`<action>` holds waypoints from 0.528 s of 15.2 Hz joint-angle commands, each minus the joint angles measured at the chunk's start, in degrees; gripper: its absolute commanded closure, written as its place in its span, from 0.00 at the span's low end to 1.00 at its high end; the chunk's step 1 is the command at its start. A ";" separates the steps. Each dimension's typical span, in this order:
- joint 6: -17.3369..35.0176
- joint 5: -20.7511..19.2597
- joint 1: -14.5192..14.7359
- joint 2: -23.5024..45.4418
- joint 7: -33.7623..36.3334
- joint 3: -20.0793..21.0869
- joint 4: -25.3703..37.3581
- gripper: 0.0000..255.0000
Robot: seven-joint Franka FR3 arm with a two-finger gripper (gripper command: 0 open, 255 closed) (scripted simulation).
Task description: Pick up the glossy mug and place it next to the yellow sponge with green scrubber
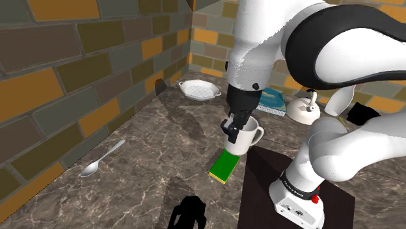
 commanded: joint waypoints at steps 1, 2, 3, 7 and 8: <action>-0.23 1.56 0.76 0.67 2.81 2.43 1.38 1.00; -0.18 2.30 1.06 1.23 4.25 3.76 2.18 1.00; -0.12 2.92 1.27 1.77 5.52 4.95 2.93 1.00; 2.84 3.68 1.53 1.75 5.36 5.89 -0.02 1.00; 3.59 3.87 1.59 1.79 5.33 6.14 -0.73 1.00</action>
